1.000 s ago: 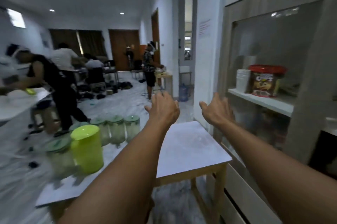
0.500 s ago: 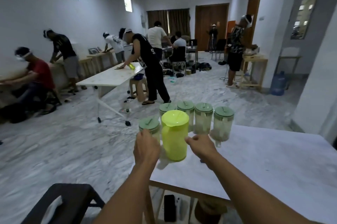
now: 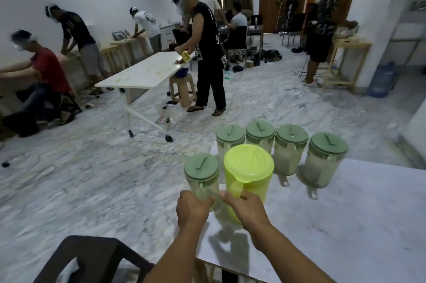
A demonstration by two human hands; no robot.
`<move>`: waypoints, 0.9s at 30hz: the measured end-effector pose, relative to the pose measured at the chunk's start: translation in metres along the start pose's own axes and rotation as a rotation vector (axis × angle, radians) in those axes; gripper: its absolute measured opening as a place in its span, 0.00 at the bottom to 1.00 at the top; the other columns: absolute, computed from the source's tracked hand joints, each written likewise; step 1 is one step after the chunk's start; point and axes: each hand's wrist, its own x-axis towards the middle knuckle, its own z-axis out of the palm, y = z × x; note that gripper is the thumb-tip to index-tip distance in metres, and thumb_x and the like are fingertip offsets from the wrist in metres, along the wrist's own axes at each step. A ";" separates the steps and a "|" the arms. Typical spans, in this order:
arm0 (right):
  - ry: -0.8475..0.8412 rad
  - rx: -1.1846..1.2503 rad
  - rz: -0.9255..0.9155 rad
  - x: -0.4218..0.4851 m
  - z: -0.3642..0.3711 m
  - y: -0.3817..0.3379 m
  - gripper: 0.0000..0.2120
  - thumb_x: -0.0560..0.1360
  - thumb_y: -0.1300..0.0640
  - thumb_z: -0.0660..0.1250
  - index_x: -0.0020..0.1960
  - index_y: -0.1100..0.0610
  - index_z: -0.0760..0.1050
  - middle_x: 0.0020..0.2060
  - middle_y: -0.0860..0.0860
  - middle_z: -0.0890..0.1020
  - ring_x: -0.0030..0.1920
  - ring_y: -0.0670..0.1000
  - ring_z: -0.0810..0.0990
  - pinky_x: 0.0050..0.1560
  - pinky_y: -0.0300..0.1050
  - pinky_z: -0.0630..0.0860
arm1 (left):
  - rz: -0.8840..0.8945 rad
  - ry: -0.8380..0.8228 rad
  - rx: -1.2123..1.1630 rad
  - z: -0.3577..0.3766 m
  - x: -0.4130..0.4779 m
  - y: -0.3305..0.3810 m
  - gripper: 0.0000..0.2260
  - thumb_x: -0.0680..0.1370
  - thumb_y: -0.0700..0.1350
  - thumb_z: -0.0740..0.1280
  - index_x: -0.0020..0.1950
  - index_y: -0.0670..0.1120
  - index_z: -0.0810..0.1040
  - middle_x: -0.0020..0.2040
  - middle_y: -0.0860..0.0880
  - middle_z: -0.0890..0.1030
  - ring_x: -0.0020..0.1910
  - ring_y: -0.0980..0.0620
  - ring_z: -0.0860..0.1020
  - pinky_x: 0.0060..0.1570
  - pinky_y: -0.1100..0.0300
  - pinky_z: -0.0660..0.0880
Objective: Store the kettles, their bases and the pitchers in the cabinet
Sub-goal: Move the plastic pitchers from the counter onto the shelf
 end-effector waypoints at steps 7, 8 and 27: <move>0.347 0.090 0.046 -0.038 -0.024 0.002 0.20 0.72 0.39 0.69 0.41 0.56 0.80 0.42 0.54 0.84 0.47 0.56 0.81 0.53 0.52 0.77 | 0.173 -0.084 -0.054 -0.007 -0.004 0.012 0.16 0.80 0.48 0.63 0.60 0.37 0.76 0.59 0.35 0.79 0.59 0.37 0.78 0.54 0.52 0.74; 0.398 0.119 0.043 -0.050 -0.026 0.001 0.20 0.73 0.40 0.70 0.39 0.59 0.79 0.39 0.54 0.83 0.43 0.55 0.81 0.50 0.51 0.75 | 0.228 -0.116 -0.058 -0.013 -0.010 0.016 0.16 0.80 0.48 0.63 0.60 0.37 0.76 0.59 0.35 0.79 0.59 0.37 0.78 0.54 0.52 0.73; 1.644 0.439 -0.053 -0.441 -0.235 -0.006 0.34 0.62 0.34 0.69 0.55 0.60 0.79 0.51 0.60 0.83 0.52 0.63 0.82 0.52 0.55 0.77 | 1.105 -1.247 -0.375 -0.013 -0.428 0.128 0.17 0.78 0.57 0.63 0.50 0.44 0.79 0.42 0.46 0.82 0.42 0.46 0.80 0.44 0.54 0.74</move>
